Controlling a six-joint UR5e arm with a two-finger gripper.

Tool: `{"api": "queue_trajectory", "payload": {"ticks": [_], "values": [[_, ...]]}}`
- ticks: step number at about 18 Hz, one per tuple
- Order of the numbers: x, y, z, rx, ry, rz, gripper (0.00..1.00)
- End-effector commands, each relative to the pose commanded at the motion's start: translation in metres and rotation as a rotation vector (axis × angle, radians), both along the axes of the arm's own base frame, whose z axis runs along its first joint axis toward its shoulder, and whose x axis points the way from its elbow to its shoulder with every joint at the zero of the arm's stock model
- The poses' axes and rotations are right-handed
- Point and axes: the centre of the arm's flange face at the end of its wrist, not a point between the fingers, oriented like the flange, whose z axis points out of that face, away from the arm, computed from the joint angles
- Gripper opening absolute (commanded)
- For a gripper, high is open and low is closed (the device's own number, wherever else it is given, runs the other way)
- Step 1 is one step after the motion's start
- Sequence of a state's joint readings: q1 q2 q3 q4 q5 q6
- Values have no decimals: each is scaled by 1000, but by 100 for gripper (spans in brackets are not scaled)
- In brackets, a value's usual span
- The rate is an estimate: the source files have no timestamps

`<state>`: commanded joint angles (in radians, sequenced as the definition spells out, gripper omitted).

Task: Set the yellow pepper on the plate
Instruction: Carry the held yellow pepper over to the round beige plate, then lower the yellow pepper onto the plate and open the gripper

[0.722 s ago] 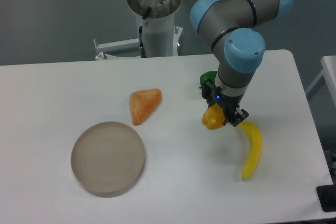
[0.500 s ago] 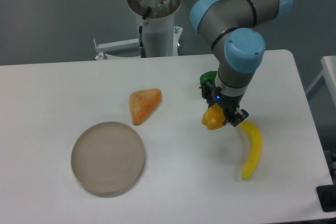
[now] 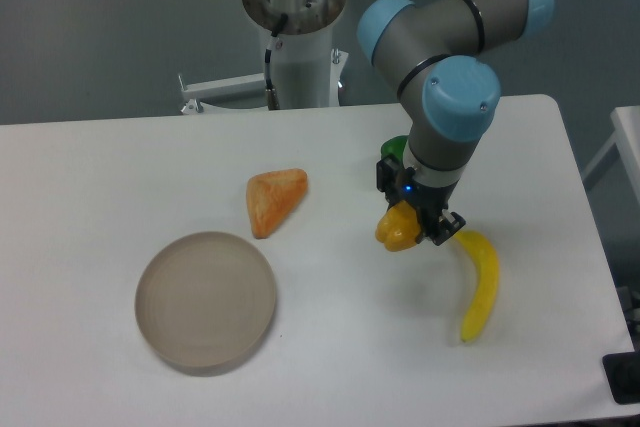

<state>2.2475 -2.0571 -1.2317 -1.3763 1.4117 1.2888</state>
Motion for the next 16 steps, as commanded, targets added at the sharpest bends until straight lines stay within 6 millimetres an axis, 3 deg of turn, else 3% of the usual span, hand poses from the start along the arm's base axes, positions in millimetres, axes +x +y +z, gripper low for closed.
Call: {"api": "queue_trajectory", "payload": {"ticks": [2,8,11,16], "values": [[47,22,1,5,-15,1,33],[137,53,-10,27,-14,2,33],[179,64,-29,14,-26,-5,33],[226,81,-72,-33,-46,-29,34]]}}
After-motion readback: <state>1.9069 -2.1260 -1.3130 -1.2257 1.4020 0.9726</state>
